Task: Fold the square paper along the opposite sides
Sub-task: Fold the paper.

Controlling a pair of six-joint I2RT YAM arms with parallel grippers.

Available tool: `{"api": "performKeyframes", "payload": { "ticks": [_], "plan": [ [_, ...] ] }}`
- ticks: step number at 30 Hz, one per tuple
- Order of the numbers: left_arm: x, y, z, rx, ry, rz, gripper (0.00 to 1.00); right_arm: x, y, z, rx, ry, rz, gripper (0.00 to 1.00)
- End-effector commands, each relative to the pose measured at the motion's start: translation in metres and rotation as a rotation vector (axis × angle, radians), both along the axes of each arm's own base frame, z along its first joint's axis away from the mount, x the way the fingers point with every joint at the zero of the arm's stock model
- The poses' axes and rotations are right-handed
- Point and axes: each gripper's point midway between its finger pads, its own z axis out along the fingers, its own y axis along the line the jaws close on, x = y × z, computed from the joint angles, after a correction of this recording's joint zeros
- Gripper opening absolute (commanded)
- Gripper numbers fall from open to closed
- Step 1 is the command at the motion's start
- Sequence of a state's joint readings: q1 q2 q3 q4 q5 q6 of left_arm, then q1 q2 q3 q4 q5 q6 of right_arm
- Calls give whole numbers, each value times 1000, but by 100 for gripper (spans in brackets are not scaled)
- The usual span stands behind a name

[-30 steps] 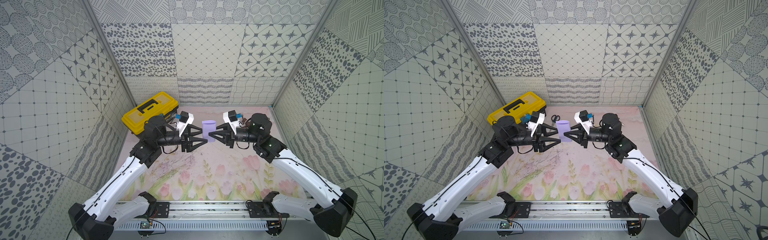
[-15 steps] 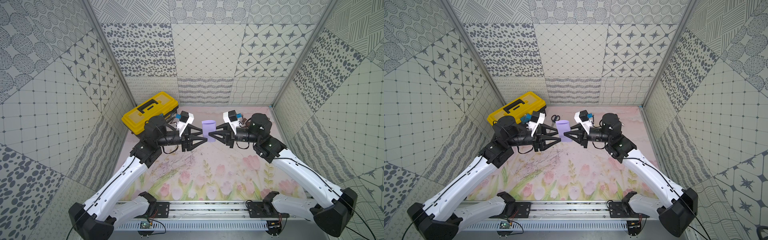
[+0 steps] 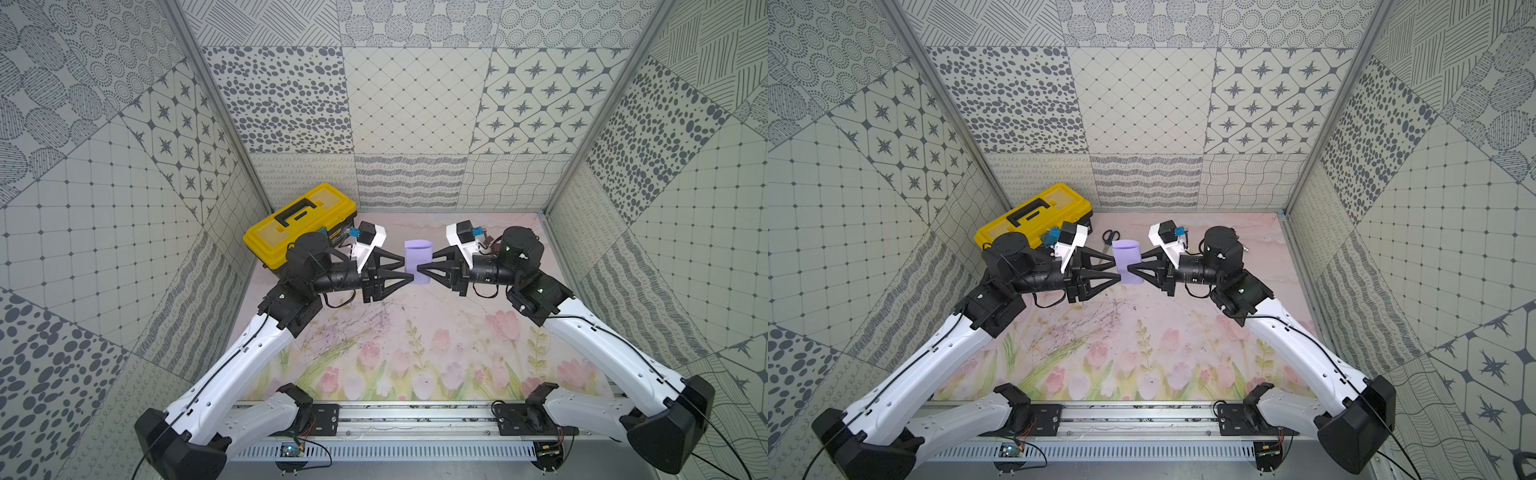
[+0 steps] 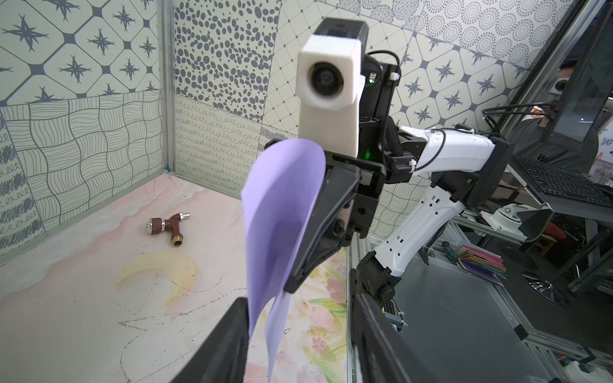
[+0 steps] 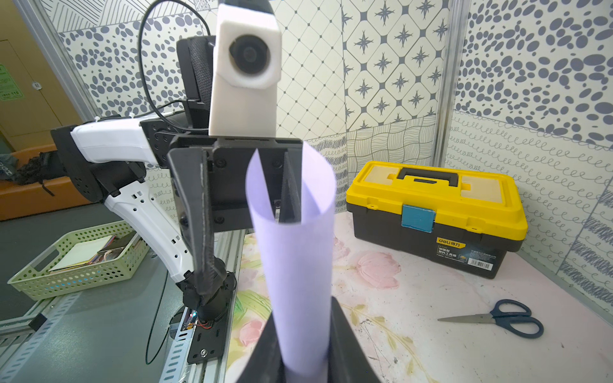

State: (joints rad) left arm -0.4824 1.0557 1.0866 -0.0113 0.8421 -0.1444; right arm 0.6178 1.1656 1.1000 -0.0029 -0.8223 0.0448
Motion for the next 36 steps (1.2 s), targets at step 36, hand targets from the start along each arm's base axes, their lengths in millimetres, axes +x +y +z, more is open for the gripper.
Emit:
{"api": "performKeyframes", "payload": {
  "ticks": [36],
  "plan": [
    [9,-2,2,-10,-28,30,36,2,3,12,31,-35,10,25]
  ]
}}
